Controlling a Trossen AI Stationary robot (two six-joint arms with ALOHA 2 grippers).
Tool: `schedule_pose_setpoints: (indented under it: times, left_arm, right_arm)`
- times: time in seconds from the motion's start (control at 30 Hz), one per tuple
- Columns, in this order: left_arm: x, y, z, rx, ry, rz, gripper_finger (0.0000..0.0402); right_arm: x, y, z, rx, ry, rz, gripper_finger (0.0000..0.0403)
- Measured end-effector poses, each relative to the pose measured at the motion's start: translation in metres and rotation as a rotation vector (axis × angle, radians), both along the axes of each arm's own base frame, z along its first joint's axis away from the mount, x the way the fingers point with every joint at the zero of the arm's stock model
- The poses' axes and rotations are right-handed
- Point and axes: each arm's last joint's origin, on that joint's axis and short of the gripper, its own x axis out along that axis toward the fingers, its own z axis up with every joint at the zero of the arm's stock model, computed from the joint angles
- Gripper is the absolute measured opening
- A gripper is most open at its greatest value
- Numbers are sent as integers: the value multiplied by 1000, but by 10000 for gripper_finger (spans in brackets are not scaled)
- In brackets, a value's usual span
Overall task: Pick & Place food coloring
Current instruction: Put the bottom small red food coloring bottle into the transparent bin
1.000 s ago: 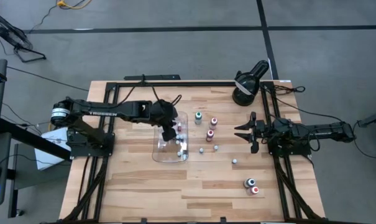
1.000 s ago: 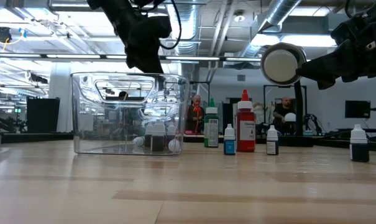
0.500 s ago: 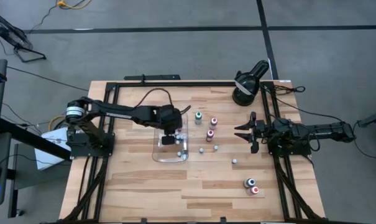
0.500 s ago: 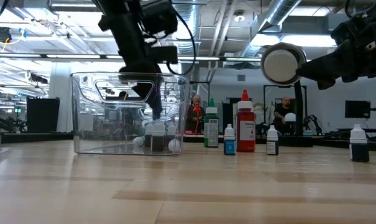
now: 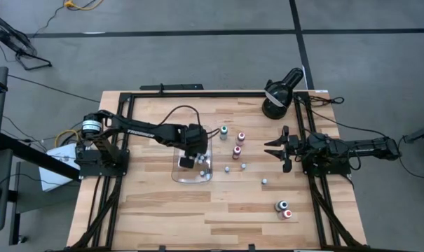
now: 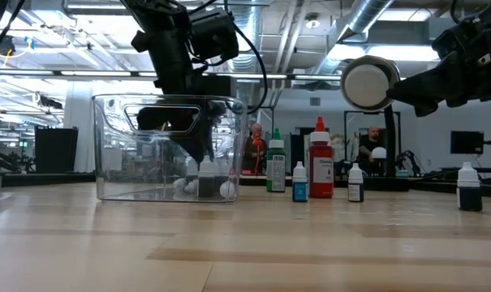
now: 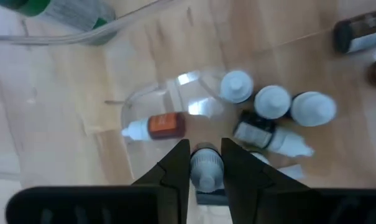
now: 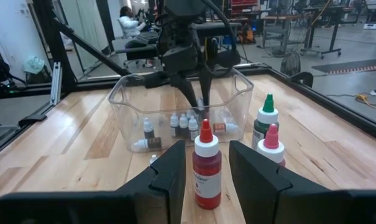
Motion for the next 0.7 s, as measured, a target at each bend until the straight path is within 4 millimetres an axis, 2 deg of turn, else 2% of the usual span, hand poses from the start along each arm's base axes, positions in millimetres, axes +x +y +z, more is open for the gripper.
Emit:
schedule_pose_setpoints:
  times: [0.43, 0.7]
  left_arm:
    - [2, 2, 1, 7, -19, 5, 64]
    - [2, 1, 1, -17, -24, -8, 101]
  right_arm:
    - [0, 0, 0, 0, 0, 0, 113]
    - [0, 0, 0, 0, 0, 0, 113]
